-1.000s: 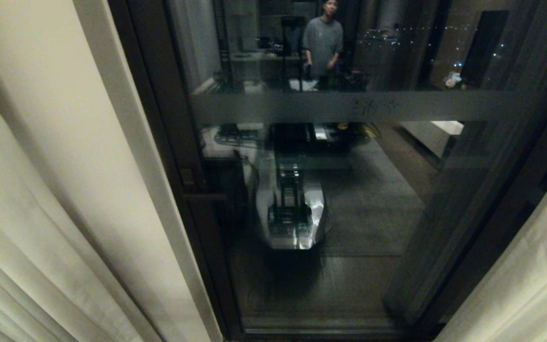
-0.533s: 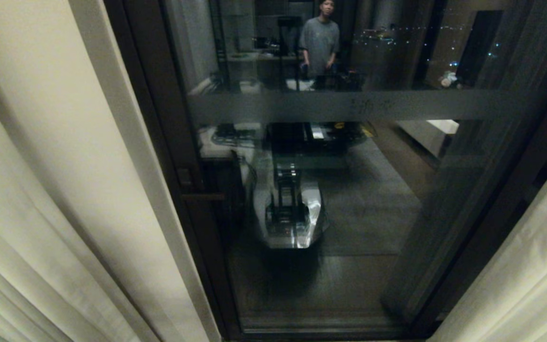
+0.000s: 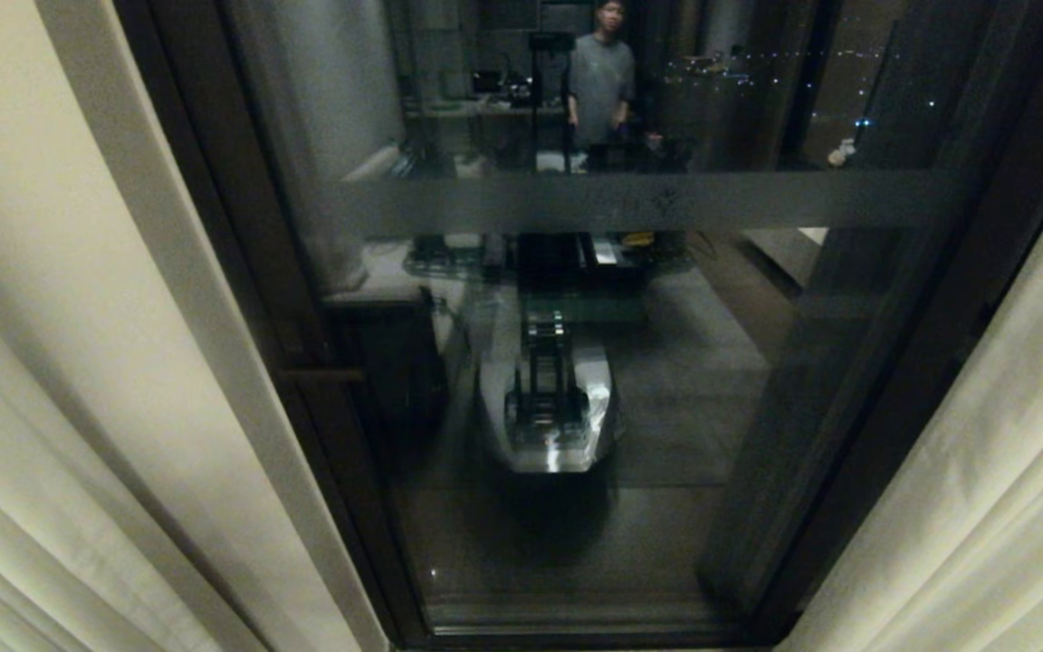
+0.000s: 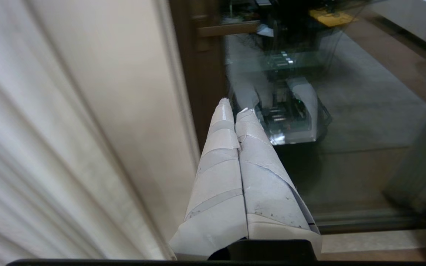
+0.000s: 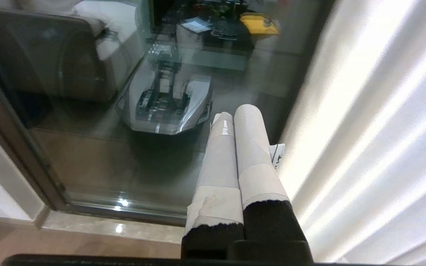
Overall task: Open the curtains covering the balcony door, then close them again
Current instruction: Pull the inner curtains open on both sides
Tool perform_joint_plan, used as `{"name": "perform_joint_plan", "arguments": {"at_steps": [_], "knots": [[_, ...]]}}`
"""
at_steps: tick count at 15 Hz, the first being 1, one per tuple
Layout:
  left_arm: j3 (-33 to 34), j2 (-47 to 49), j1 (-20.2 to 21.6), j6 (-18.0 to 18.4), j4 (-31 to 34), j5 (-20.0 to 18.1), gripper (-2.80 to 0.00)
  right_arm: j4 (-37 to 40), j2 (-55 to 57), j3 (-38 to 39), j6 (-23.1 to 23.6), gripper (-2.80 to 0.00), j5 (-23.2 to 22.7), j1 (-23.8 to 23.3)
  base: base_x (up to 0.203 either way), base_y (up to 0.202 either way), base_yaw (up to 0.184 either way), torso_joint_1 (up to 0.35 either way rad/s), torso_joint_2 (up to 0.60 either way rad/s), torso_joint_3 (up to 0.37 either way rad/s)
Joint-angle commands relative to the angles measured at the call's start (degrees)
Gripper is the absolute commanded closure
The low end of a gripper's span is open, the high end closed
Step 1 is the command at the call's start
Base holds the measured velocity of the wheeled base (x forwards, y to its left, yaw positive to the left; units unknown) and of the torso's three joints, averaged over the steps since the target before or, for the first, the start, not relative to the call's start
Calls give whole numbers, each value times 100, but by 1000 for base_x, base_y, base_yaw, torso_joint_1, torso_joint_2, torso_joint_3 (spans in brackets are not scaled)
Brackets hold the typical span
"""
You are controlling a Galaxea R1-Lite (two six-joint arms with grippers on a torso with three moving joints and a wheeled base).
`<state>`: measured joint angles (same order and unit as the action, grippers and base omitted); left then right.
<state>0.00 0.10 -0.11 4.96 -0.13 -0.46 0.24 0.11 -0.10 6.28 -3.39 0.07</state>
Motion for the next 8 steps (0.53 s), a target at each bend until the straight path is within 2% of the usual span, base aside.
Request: {"name": "perform_joint_plan", "arguments": {"at_steps": [1,8], "knots": [[0,-10,2,5,-4,2,0,2,-2,1,5,0,-4,1,0,-193,-3,7,0,3],[0,-10,2,14,-13,-6,0,2,-2,1,5,0,-4,1,0,-189,0,1,2,2]]}}
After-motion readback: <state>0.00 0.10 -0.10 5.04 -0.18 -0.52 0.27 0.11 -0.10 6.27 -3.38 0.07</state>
